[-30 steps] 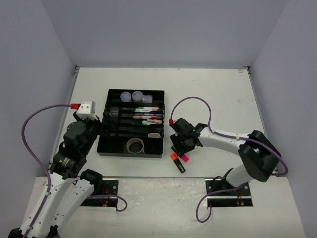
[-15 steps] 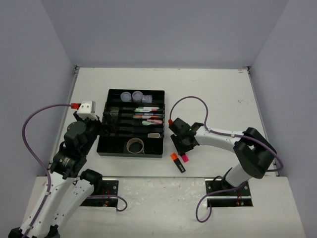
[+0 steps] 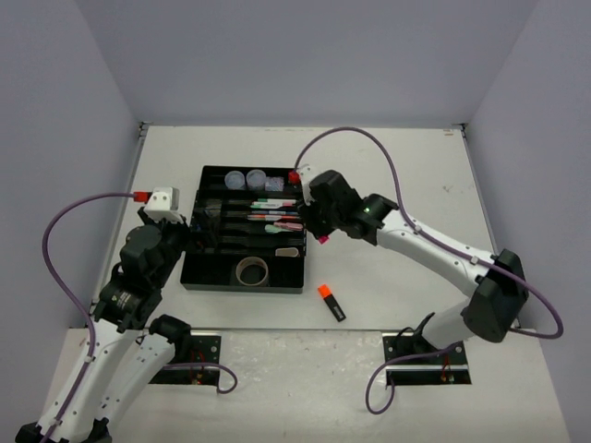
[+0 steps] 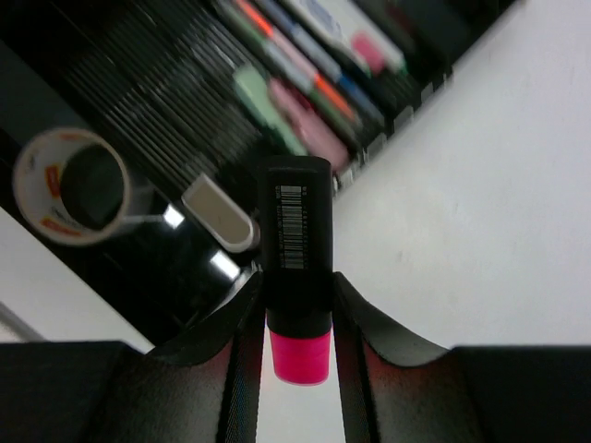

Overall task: Sort the stationery into containers
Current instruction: Pick up the pen from the center of the board, then place the pen in the storage box.

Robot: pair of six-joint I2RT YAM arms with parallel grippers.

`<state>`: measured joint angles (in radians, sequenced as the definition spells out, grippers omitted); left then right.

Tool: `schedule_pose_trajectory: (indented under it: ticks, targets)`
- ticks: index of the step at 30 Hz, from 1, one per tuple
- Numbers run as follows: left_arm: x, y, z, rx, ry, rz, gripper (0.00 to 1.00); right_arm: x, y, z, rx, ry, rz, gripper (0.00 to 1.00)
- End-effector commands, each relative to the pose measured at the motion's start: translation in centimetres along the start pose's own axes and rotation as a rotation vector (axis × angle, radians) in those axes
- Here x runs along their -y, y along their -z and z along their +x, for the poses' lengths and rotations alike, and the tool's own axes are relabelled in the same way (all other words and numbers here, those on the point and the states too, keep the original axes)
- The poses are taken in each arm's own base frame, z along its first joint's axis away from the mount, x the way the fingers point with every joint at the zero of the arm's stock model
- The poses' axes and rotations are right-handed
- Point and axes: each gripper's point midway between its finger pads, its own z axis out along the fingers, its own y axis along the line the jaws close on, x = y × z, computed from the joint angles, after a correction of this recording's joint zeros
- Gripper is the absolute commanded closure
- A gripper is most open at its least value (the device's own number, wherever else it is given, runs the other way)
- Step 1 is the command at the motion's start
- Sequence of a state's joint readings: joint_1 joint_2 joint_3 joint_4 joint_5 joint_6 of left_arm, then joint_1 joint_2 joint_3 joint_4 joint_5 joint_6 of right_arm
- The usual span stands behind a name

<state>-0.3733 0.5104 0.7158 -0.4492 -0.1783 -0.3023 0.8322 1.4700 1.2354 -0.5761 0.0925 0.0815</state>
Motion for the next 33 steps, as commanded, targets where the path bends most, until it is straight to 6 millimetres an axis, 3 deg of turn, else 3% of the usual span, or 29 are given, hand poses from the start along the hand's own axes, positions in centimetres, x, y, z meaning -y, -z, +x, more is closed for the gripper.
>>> schedule_pose_trajectory:
  ticks: [1, 5, 12, 18, 25, 32, 33]
  targets:
    - [-0.2, 0.1, -1.2, 0.055, -0.005, -0.006, 0.00, -2.9, -3.6, -6.2, 0.082, 0.366, -0.180, 0.78]
    - [-0.1, 0.5, -1.5, 0.074, -0.001, 0.004, 0.00, -2.8, -8.1, -7.2, -0.002, 0.512, -0.184, 0.81]
    - [0.0, 0.6, -1.6, 0.079, -0.002, 0.013, 0.00, -3.6, -12.1, -3.9, -0.148, 0.620, -0.267, 0.83]
    - [0.1, 0.6, -1.7, 0.079, -0.004, 0.019, 0.00, -4.8, -11.6, -2.7, -0.130, 0.646, -0.328, 0.82]
    - [0.2, 0.7, -1.7, 0.083, -0.003, 0.021, 0.00, -5.0, -12.4, -1.7, -0.159, 0.667, -0.329, 0.79]
    - [0.1, 0.7, -1.8, 0.085, -0.003, 0.020, 0.00, -4.8, -12.4, -1.8, -0.178, 0.658, -0.304, 0.60]
    - [0.1, 0.7, -1.7, 0.084, -0.003, 0.020, 0.00, -4.8, -12.1, -2.2, -0.167, 0.656, -0.300, 0.54]
